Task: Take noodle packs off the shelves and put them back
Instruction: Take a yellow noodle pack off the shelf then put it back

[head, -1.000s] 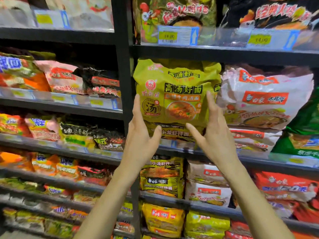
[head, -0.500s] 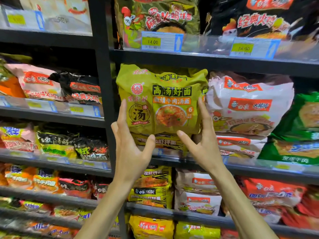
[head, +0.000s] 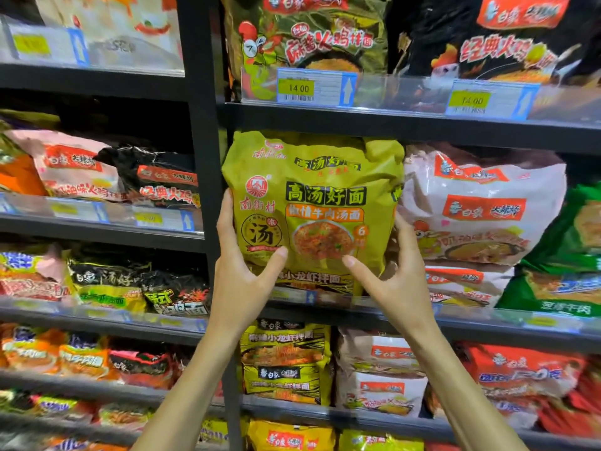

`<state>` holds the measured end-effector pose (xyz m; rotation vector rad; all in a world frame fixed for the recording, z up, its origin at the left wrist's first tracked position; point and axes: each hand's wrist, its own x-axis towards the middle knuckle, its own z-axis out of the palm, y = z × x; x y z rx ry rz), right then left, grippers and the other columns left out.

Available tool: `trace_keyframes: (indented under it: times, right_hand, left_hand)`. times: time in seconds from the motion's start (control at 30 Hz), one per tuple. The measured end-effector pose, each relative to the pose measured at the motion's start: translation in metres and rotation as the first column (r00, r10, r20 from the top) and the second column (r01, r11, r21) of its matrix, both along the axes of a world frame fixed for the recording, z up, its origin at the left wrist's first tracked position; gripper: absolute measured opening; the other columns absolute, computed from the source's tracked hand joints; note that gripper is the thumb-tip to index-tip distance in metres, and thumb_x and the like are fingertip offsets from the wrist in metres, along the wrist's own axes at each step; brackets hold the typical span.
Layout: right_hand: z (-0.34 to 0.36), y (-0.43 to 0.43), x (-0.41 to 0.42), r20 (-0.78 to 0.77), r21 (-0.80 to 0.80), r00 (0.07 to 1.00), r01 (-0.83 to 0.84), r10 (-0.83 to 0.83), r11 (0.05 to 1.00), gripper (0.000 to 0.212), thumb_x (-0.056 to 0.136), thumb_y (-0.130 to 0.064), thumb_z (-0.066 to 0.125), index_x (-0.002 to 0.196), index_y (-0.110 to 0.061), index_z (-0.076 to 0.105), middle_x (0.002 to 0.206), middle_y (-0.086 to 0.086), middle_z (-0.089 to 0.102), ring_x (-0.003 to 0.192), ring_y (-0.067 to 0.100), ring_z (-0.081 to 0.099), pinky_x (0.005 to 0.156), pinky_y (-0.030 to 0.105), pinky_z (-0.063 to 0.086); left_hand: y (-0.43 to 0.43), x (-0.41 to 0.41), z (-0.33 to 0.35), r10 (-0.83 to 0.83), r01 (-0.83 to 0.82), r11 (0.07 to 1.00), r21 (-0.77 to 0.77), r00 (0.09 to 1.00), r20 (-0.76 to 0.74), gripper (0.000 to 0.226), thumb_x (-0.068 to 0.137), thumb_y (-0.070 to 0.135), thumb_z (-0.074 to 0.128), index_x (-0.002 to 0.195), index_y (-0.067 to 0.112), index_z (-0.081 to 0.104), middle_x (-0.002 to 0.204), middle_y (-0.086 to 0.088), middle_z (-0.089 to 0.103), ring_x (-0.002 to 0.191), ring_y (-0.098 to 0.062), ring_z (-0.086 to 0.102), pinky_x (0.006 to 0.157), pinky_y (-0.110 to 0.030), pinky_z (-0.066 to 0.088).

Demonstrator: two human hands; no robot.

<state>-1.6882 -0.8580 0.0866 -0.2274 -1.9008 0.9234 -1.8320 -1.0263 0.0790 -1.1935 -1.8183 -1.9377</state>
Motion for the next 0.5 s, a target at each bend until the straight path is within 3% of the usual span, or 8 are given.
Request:
trace_keyframes:
  times: [0.1,0.2,0.27,0.33,0.4,0.47,0.5]
  right_hand:
    - [-0.006,-0.008,0.005,-0.01,0.052,0.999,0.035,-0.034,0.998,0.082,0.076,-0.047,0.075,0.145,-0.019,0.042,0.133,-0.008,0.045,0.131,0.013,0.047,0.103,0.047,0.048]
    - [-0.007,-0.01,0.009,0.037,0.11,0.994,0.099,-0.104,0.989,0.083,0.075,-0.054,0.072,0.145,-0.018,0.043,0.132,-0.004,0.043,0.132,0.014,0.043,0.108,0.042,0.042]
    - [-0.005,-0.009,0.009,0.104,0.084,0.991,0.08,-0.089,0.993,0.083,0.076,-0.058,0.069,0.146,-0.024,0.041,0.134,-0.007,0.042,0.134,0.011,0.04,0.111,0.042,0.039]
    - [-0.003,-0.009,0.009,0.128,0.033,0.991,0.023,-0.027,0.999,0.082,0.076,-0.058,0.071,0.147,-0.032,0.038,0.139,-0.011,0.045,0.136,0.011,0.042,0.111,0.045,0.04]
    - [0.0,-0.006,0.012,0.128,0.018,0.991,-0.033,0.03,0.999,0.079,0.077,-0.057,0.072,0.146,-0.04,0.036,0.14,-0.018,0.049,0.135,0.013,0.046,0.108,0.047,0.043]
    - [0.004,-0.001,0.017,0.113,-0.002,0.99,-0.082,0.082,0.997,0.078,0.077,-0.054,0.073,0.146,-0.041,0.038,0.137,-0.023,0.053,0.131,0.011,0.051,0.105,0.042,0.046]
    - [0.006,0.002,0.02,0.097,-0.02,0.989,-0.109,0.11,0.994,0.079,0.077,-0.052,0.073,0.146,-0.037,0.039,0.135,-0.023,0.055,0.128,0.007,0.053,0.103,0.034,0.048]
  left_hand:
    - [-0.002,0.001,-0.002,0.0,0.0,1.0,0.024,1.0,0.002,0.098,0.092,0.012,0.074,0.162,0.031,0.009,0.141,0.054,0.03,0.132,0.022,0.04,0.105,-0.005,0.037]
    - [-0.006,0.003,-0.005,-0.029,0.028,0.998,0.058,0.999,0.025,0.096,0.088,0.021,0.071,0.16,0.039,0.011,0.157,0.024,0.038,0.14,-0.002,0.047,0.116,-0.041,0.042]
    - [-0.008,0.008,-0.007,-0.04,0.038,0.998,0.058,0.999,0.034,0.095,0.087,0.026,0.071,0.159,0.046,0.011,0.157,0.009,0.044,0.141,-0.013,0.049,0.117,-0.053,0.039]
    - [-0.011,0.014,-0.009,-0.042,0.041,0.998,0.047,0.999,0.033,0.093,0.088,0.025,0.069,0.159,0.045,0.012,0.152,0.005,0.052,0.137,-0.013,0.053,0.115,-0.04,0.043]
    - [-0.012,0.019,-0.011,-0.033,0.032,0.999,0.037,0.999,0.029,0.091,0.088,0.022,0.067,0.16,0.038,0.013,0.145,0.006,0.058,0.129,-0.004,0.058,0.096,-0.013,0.05]
    - [-0.011,0.025,-0.012,-0.027,0.026,0.999,0.033,0.999,0.03,0.089,0.089,0.019,0.065,0.161,0.032,0.014,0.141,0.005,0.061,0.117,0.006,0.062,0.078,-0.002,0.048]
    - [-0.012,0.029,-0.013,-0.025,0.024,0.999,0.038,0.999,0.028,0.088,0.089,0.018,0.064,0.161,0.031,0.015,0.139,0.006,0.062,0.112,0.01,0.063,0.076,-0.001,0.047]
